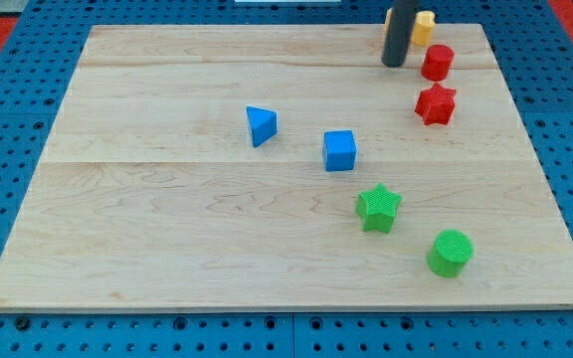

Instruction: Move the red circle to the red star

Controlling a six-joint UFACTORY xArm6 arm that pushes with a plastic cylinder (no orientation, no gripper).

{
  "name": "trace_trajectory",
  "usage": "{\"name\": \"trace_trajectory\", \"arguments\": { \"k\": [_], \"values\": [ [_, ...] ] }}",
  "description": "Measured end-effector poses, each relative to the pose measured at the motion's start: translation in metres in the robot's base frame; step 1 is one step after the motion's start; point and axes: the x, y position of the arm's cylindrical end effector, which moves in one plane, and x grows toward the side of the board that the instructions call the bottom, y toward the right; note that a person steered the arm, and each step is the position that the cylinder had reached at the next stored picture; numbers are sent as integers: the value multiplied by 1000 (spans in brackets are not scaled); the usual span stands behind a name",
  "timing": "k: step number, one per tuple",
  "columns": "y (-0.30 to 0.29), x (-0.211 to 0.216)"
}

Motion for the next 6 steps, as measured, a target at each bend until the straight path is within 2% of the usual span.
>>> {"name": "trace_trajectory", "arguments": {
  "k": [1, 3, 6],
  "values": [
    [8, -19],
    [79, -13],
    [67, 9]
  ]
}}
